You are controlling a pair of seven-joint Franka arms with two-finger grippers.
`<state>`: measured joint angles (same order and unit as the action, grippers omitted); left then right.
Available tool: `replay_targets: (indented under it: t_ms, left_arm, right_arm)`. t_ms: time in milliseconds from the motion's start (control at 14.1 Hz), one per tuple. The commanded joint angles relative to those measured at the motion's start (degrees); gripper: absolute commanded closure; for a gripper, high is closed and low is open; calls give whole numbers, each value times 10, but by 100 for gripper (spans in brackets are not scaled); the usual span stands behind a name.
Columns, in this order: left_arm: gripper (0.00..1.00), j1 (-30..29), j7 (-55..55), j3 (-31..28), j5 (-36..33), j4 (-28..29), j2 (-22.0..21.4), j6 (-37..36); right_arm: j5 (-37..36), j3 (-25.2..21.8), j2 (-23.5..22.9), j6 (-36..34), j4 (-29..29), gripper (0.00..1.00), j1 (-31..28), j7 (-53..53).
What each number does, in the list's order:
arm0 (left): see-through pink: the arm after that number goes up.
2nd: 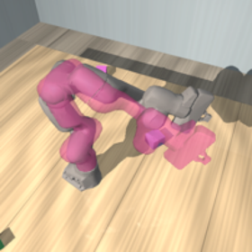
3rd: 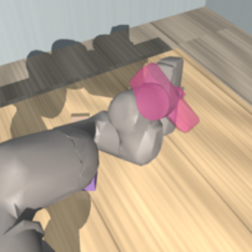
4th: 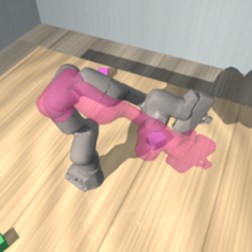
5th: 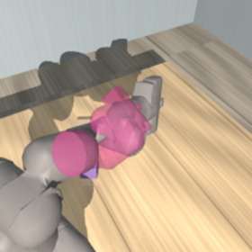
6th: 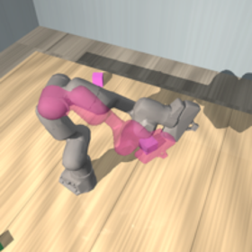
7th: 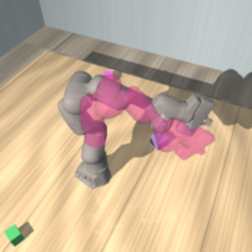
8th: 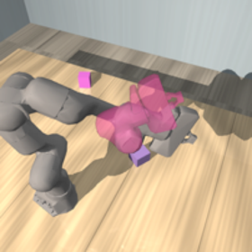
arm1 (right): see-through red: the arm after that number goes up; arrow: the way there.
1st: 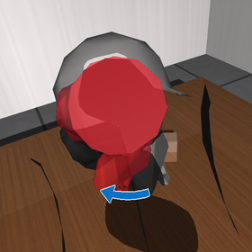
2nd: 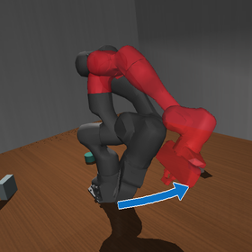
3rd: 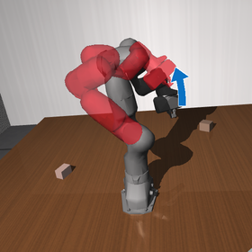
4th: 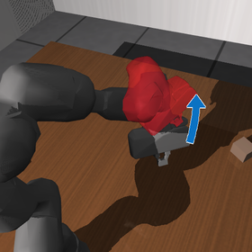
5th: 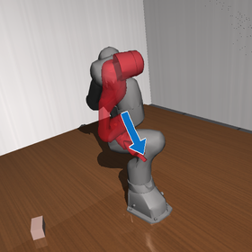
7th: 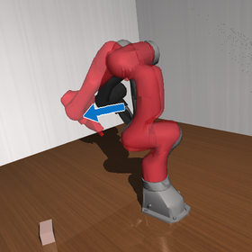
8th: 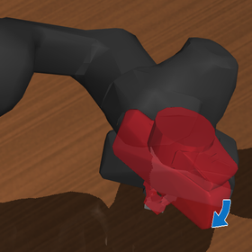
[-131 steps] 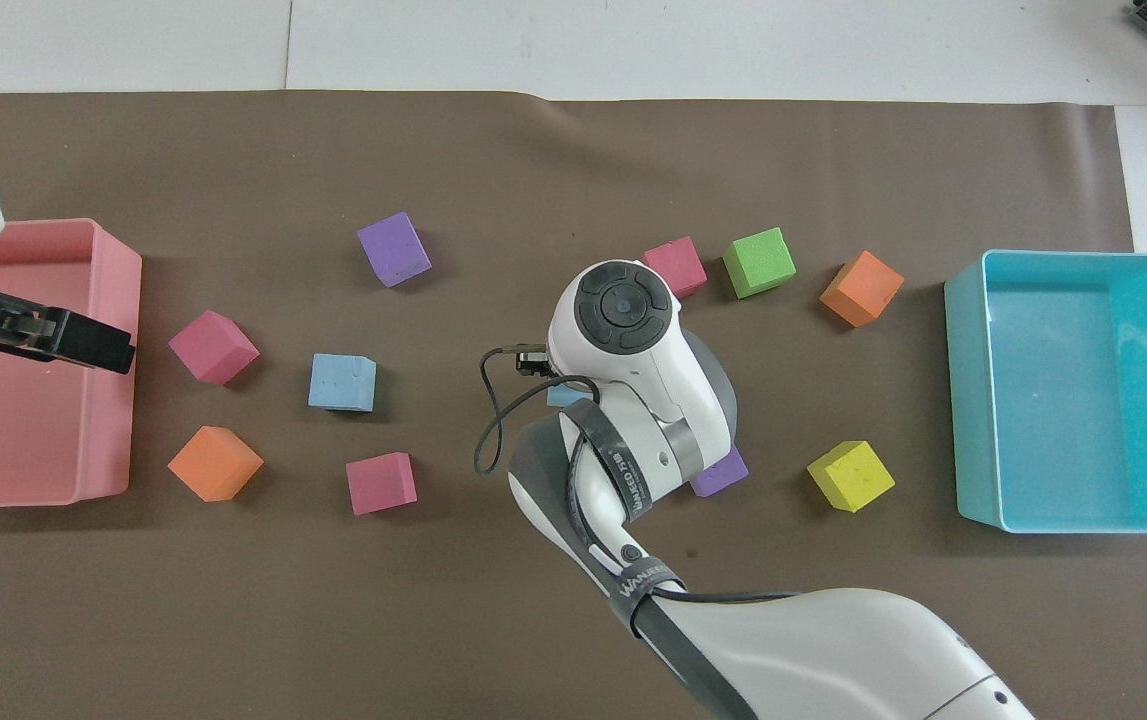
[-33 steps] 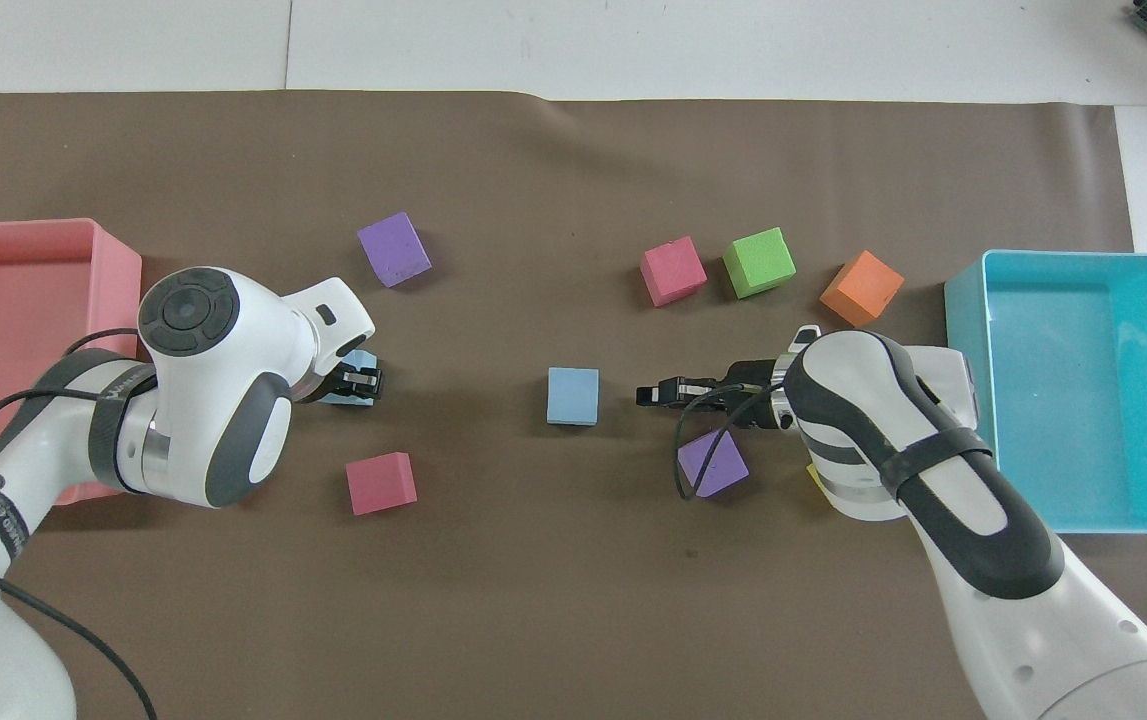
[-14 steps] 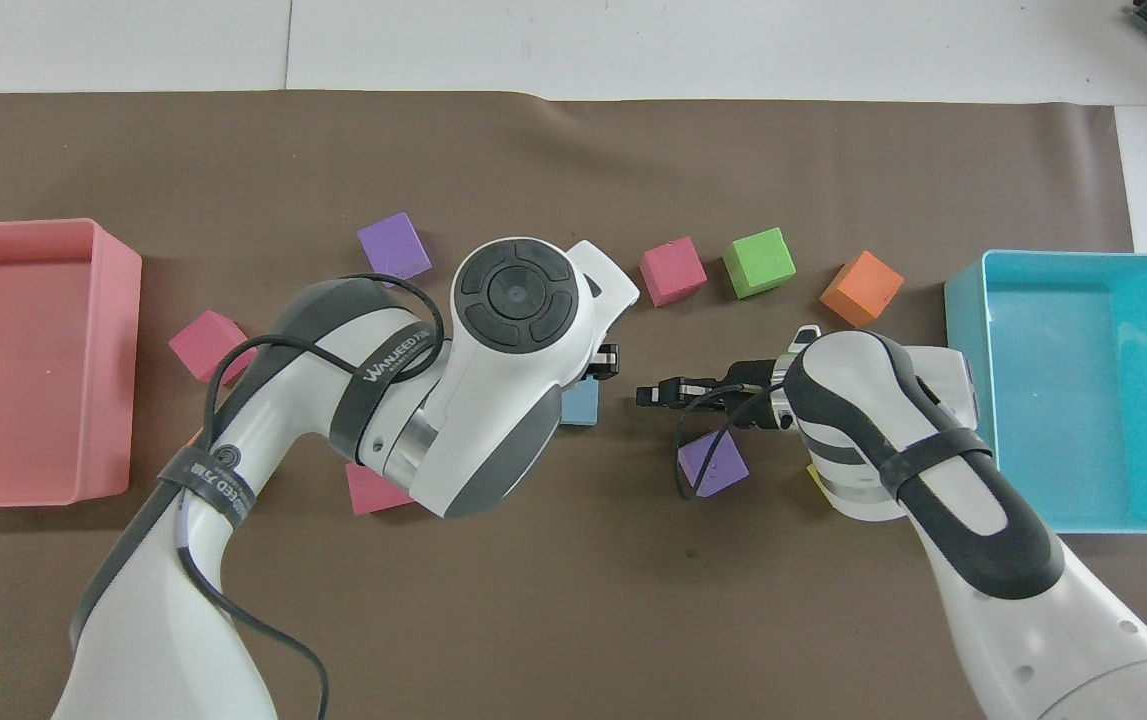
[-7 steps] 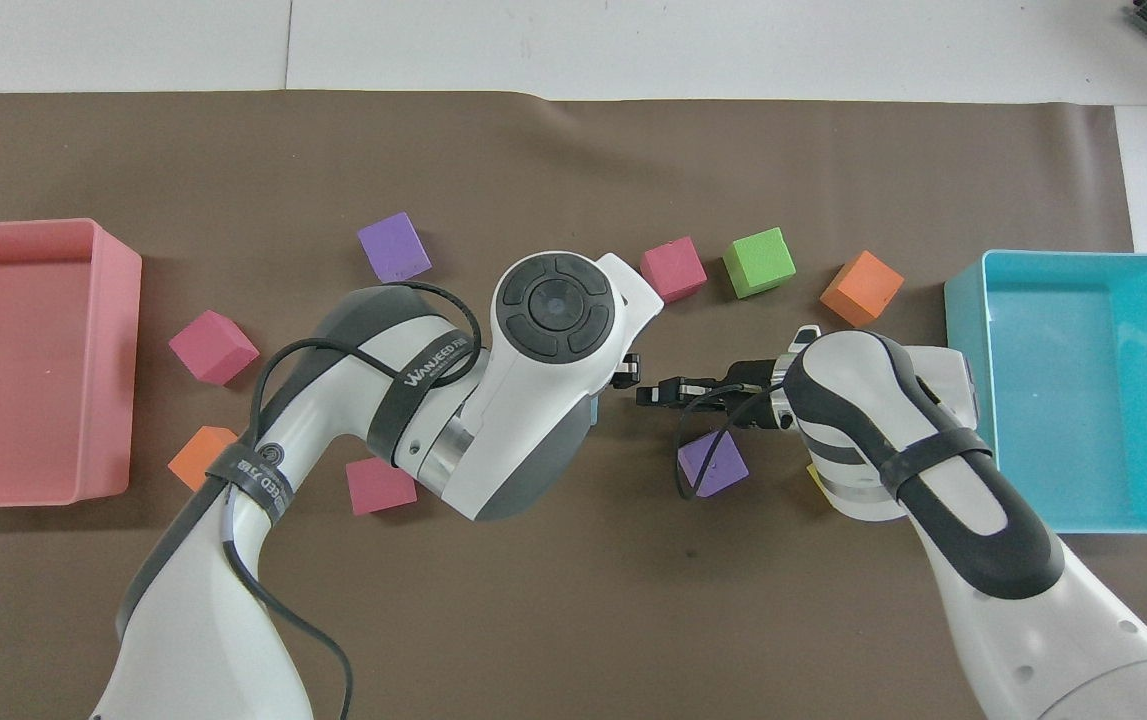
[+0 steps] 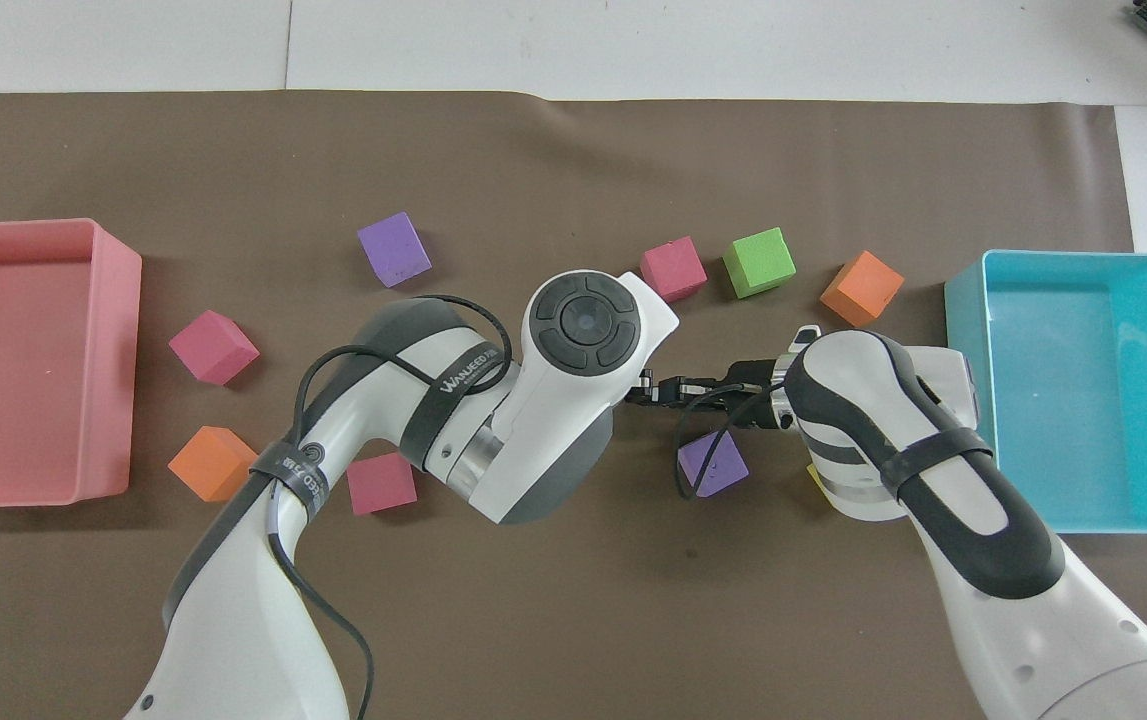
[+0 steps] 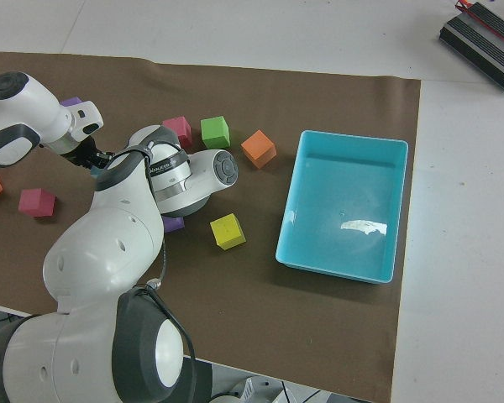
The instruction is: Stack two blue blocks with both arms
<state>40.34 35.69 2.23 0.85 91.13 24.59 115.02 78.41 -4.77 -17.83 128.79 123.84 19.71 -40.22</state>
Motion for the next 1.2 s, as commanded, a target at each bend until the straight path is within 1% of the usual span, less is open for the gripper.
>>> replay_targets:
  t_ms: [0,354,495,708,849,991,1061,1132]
  left_arm:
    - [98,12,-17,-10,6,18,-10,8]
    - [95,11,-18,-10,6,21,-10,18]
    - [88,11,-18,-10,6,21,-10,14]
    - [84,11,-18,-10,6,21,-11,13]
    - [79,10,-18,-10,6,21,-11,12]
    - [70,9,-18,-10,6,21,-11,9]
    - [64,9,-18,-10,6,21,-11,9]
    - [56,10,-18,-10,6,21,-11,9]
  right_arm:
    - [21,3,-3,12,0,100,0,-18]
    - [20,3,-3,12,0,100,0,-15]
    - [20,3,-3,12,0,100,0,-15]
    - [20,3,-3,13,0,100,0,-15]
    - [20,3,-3,13,0,100,0,-15]
    - [20,3,-3,13,0,100,0,-14]
    - [21,3,-3,13,0,100,0,-14]
    - [20,3,-3,16,0,100,0,-14]
